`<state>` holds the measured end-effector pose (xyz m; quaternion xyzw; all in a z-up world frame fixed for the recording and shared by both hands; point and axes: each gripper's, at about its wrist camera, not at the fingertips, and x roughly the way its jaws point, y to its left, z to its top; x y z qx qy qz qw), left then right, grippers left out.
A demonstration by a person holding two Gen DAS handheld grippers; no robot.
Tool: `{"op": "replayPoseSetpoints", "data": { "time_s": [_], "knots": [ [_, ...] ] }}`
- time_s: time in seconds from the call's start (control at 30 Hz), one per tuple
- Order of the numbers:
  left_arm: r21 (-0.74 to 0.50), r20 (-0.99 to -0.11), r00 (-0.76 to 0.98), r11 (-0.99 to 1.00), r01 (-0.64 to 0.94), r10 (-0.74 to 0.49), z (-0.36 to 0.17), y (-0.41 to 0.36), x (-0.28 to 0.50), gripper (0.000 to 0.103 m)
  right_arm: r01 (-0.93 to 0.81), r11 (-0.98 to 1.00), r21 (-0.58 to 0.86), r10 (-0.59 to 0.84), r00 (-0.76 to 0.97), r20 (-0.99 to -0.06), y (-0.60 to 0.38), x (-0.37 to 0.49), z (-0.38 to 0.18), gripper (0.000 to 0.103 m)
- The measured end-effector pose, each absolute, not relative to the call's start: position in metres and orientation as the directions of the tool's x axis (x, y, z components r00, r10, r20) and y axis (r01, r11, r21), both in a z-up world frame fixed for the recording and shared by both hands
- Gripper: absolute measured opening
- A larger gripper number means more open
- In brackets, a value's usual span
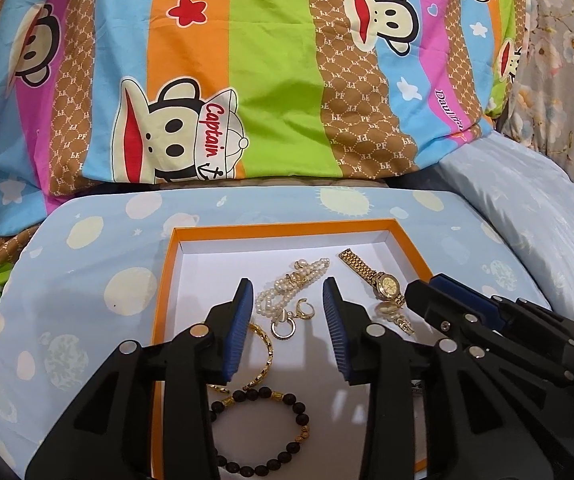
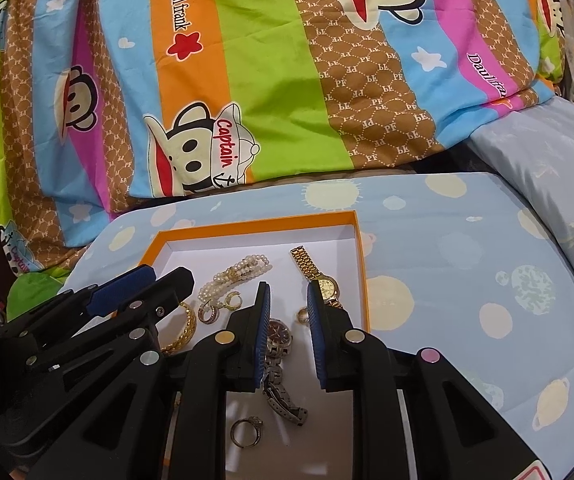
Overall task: Organize jewelry
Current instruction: 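Carry both hoop earrings into the orange box and open both tools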
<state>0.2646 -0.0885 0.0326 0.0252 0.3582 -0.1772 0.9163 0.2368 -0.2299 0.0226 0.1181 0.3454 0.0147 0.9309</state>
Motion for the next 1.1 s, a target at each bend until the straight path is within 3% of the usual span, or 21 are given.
{"op": "replayPoseSetpoints", "data": {
  "time_s": [0.67, 1.1],
  "knots": [
    [-0.069, -0.638, 0.703, 0.933, 0.354, -0.315, 0.061, -0.075, 0.226, 0.036, 0.051, 0.973, 0.226, 0.101, 0.784, -0.612, -0.216, 0.187, 0.052, 0.027],
    [-0.068, -0.607, 0.721, 0.926, 0.372, -0.335, 0.087, -0.056, 0.157, 0.046, 0.047, 0.972, 0.229, 0.102, 0.798, -0.594, -0.198, 0.106, 0.066, 0.029]
  ]
}}
